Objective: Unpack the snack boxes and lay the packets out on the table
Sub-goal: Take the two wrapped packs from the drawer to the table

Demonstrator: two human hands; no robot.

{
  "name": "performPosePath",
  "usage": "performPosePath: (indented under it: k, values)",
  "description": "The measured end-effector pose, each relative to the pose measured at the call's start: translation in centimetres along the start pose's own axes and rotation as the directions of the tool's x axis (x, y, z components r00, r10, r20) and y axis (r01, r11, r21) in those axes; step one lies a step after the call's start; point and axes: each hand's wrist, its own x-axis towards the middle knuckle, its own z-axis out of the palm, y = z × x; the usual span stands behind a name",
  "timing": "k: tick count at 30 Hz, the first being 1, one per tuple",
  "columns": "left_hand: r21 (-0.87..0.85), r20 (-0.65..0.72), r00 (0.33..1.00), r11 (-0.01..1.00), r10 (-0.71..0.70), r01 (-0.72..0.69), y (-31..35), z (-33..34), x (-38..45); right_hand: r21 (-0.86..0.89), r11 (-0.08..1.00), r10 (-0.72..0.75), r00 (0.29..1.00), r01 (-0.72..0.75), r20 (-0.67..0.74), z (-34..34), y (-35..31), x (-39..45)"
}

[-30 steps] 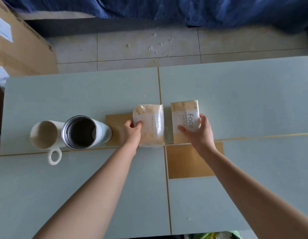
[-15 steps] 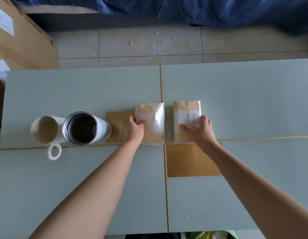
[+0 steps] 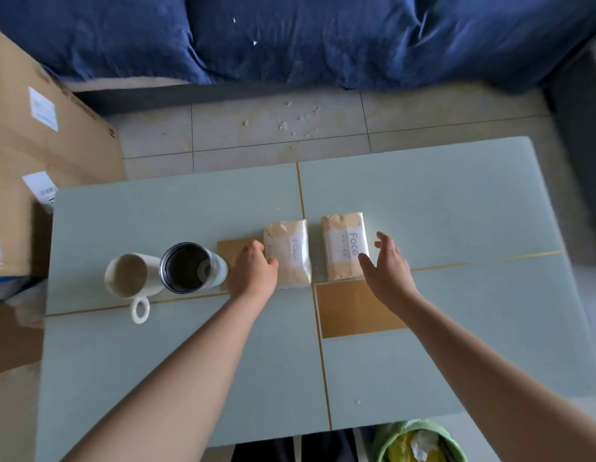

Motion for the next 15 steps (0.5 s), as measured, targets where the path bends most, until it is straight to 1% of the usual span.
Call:
performPosePath:
  k: [4, 7, 9, 11, 15]
  values:
    - [0.065, 0.04, 0.991, 0.99, 0.125, -0.127, 0.9, -2.4, -2.7, -0.003, 0.999, -0.039, 0.999, 0.039, -0.027, -1.2, -1.5, -3.8]
    - [0.127, 0.085, 0.965, 0.958, 0.246, -0.256, 1.8, -4.4, -5.6, 0.055, 0.998, 0.006, 0.998, -0.003, -0.064, -1.7, -2.3, -7.3]
    - [0.186, 0.114, 0.921, 0.903, 0.372, -0.388, 2.2, -5.4, -7.7, 0.064, 0.998, 0.008, 0.996, -0.002, -0.086, -2.0, -2.4, -10.0]
    - [0.253, 0.144, 0.856, 0.818, 0.496, -0.516, 2.5, -6.2, -9.9, 0.054, 0.999, 0.007, 0.995, -0.001, -0.102, -2.4, -2.1, -12.9]
    - [0.35, 0.221, 0.741, 0.658, 0.634, -0.667, 3.0, -7.4, -14.0, 0.097, 0.993, 0.082, 0.986, -0.068, -0.148, -3.4, -1.0, -18.8]
